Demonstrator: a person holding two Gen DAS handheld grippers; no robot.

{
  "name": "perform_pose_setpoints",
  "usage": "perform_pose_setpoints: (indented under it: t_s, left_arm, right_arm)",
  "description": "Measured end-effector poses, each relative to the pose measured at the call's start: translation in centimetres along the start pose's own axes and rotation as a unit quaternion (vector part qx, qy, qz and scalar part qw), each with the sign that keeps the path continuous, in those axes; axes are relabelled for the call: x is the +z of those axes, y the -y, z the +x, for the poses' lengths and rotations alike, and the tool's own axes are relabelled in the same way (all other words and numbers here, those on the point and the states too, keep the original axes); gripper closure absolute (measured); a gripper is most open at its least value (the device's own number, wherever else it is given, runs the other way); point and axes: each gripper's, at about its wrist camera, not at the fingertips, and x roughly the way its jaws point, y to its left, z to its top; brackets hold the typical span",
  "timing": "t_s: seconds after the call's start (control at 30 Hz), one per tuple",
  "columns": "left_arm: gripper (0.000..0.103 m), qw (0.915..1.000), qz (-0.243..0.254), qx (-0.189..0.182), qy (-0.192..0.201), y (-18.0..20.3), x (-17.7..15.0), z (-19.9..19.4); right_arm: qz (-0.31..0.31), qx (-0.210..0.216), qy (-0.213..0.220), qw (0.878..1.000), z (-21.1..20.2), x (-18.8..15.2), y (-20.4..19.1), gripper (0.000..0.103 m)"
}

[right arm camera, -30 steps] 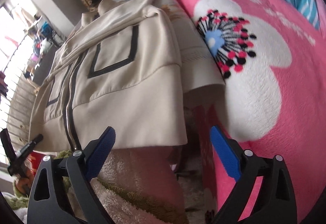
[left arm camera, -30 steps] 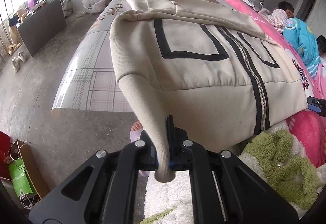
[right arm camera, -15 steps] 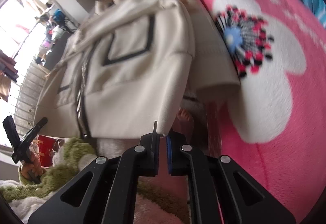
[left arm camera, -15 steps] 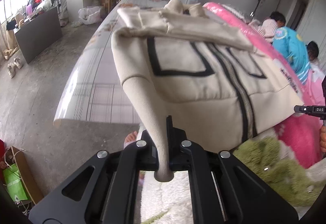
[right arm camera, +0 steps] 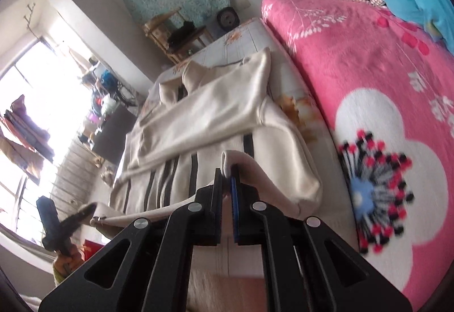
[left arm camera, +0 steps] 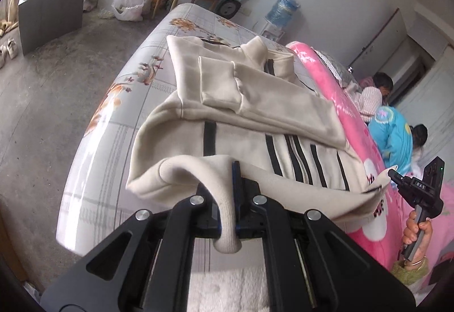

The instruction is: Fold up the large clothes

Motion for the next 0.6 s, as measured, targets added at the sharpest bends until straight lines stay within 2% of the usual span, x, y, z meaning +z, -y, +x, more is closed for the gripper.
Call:
perform_pose_setpoints:
  t_s: [0.13, 0.17, 0.27, 0.33, 0.37, 0.4, 0.47, 0.53, 0.6]
  left_arm:
    - [0.094, 0.9994, -0.033, -0.001, -0.012, -1.4, 2.3, 2.7]
    - [0.093, 0.9992, -0.039, -0.002, -0.012, -1.7, 2.6, 3.2]
    - [0.085, 0.9977, -0.066, 0.001, -0.017, -3.1, 3.2, 4.8]
    - [0.068, 0.9971, -0.073, 0.022, -0.001, -3.6, 3.3, 4.6]
    - [0.055, 0.9968, -0.072, 0.031, 0.013, -3.8, 3.3, 4.1]
    - [0.051, 0.9967, -0.07, 0.033, 0.026, -4.0, 3.4, 3.5]
    - [0.051, 0.9963, -0.065, 0.04, 0.04, -4.6, 3.5, 2.4]
    - [0.051, 0.9957, -0.057, 0.063, 0.035, -5.2, 3.4, 1.8]
    - [0.049, 0.9956, -0.057, 0.071, 0.023, -5.8, 3.0, 1.6]
  right_arm:
    - [0.025, 0.028, 0.022, 0.999, 3.4, 3.3, 1.0, 0.095]
    - [0.033, 0.034, 0.027, 0.999, 4.2, 3.7, 1.4, 0.089]
    - [0.055, 0.023, 0.034, 0.998, 7.3, 4.7, 3.1, 0.046]
    - [0.067, 0.011, 0.042, 0.997, 8.4, 4.7, 4.1, 0.044]
    - [0.068, 0.01, 0.04, 0.997, 8.6, 4.6, 4.4, 0.044]
    - [0.067, 0.008, 0.039, 0.997, 8.7, 4.4, 4.7, 0.043]
    - [0.055, -0.004, 0.042, 0.998, 8.2, 3.9, 4.8, 0.042]
    - [0.033, -0.024, 0.042, 0.998, 7.3, 3.5, 4.7, 0.04]
    - [0.017, -0.038, 0.04, 0.998, 6.3, 2.9, 4.5, 0.036]
